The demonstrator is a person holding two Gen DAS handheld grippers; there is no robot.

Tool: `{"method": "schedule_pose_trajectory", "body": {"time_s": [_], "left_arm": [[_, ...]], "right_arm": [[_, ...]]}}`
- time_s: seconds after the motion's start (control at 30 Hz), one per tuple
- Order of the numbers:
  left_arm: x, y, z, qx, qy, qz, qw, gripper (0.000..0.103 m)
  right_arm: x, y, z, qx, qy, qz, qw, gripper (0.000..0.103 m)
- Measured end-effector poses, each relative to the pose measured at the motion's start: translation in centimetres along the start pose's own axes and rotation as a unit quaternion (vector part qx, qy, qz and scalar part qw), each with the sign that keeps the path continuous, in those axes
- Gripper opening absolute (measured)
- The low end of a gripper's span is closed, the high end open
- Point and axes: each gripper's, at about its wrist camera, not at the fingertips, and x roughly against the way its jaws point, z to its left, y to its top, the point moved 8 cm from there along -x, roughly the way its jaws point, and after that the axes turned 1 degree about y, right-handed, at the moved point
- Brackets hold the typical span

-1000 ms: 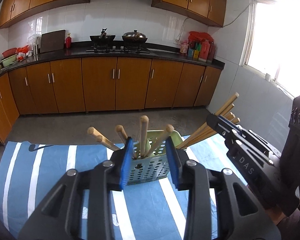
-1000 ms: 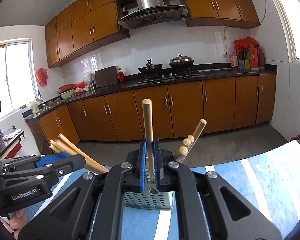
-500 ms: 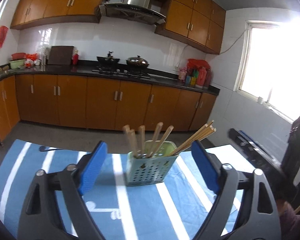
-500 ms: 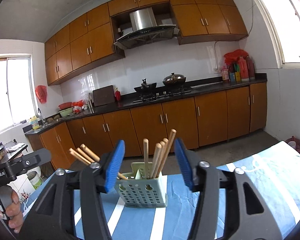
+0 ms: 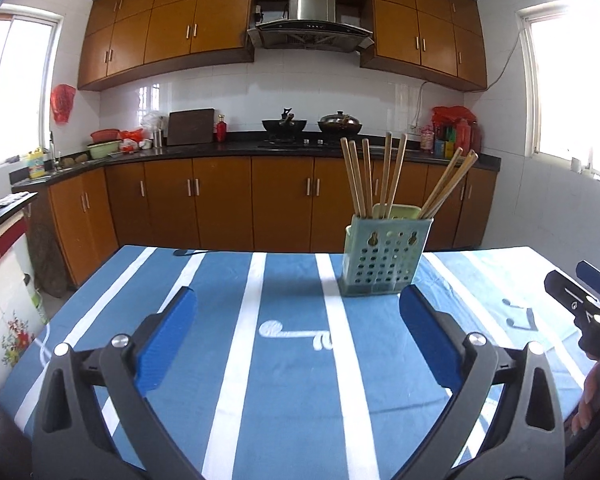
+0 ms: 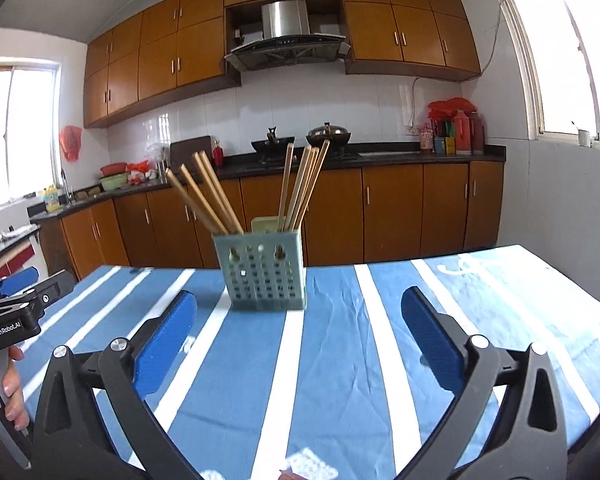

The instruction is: Organize utensils

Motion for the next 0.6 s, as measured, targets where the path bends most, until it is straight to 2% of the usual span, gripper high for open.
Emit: {"method": "schedule_pose_trajectory", "body": {"time_s": [0.23, 0.6], "left_arm": [[1.7, -2.8, 0.0, -0.001, 0.001, 0.004, 1.0000, 0.099], [2.0, -3.5, 0.2, 0.010, 0.005, 0.009, 0.9999, 0.099]], "right_arm": [[1.2, -2.7, 1.4, 0.023, 0.013, 0.002, 1.000, 0.101], [1.6, -3.7, 1.5, 0.019, 0.011, 0.005, 1.000, 0.101]]}}
